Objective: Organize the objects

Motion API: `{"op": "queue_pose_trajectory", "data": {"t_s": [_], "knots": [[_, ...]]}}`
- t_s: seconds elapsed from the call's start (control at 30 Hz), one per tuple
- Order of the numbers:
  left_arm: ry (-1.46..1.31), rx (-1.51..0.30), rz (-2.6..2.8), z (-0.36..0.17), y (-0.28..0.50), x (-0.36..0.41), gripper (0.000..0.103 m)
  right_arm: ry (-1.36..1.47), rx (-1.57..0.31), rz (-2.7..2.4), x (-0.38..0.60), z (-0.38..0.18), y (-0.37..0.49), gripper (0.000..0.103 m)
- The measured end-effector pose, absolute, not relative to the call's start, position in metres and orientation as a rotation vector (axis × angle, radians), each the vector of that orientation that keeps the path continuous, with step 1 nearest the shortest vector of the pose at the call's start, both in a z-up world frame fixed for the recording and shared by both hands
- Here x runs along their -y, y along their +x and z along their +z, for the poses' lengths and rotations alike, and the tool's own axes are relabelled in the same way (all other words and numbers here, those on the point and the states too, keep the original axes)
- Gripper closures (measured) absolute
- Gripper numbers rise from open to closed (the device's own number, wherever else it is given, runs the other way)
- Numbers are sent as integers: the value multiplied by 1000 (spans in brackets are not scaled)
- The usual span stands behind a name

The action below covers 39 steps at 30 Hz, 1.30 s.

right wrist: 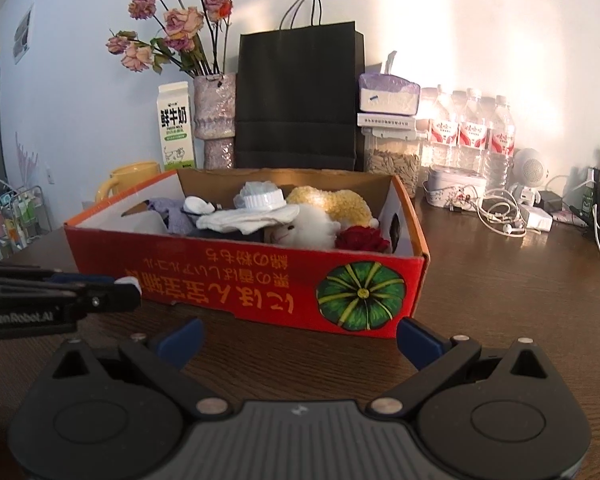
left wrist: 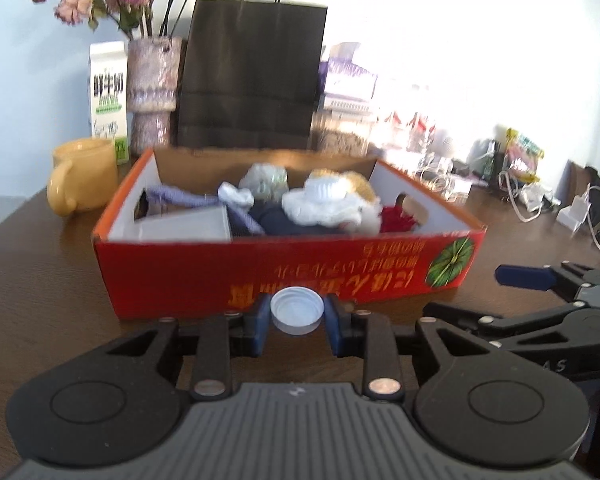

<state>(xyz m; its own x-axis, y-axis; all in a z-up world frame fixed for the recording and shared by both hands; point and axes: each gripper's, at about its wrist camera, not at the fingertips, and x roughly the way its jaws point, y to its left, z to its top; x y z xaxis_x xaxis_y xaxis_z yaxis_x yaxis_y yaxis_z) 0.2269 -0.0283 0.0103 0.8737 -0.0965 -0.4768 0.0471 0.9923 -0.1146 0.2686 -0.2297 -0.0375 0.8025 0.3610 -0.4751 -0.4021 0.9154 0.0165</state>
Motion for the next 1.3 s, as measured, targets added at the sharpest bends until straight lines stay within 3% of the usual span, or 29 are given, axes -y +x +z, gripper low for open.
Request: {"op": "queue_pose_trajectory", "data": {"t_s": [0.67,1.3], "knots": [[-131,-347,-65,62,277,3,74,-75,-376,422,198,17,303,0],[-144,-425,-39,42,338,-13,73,-43,-420,394,189,3,370,0]]}}
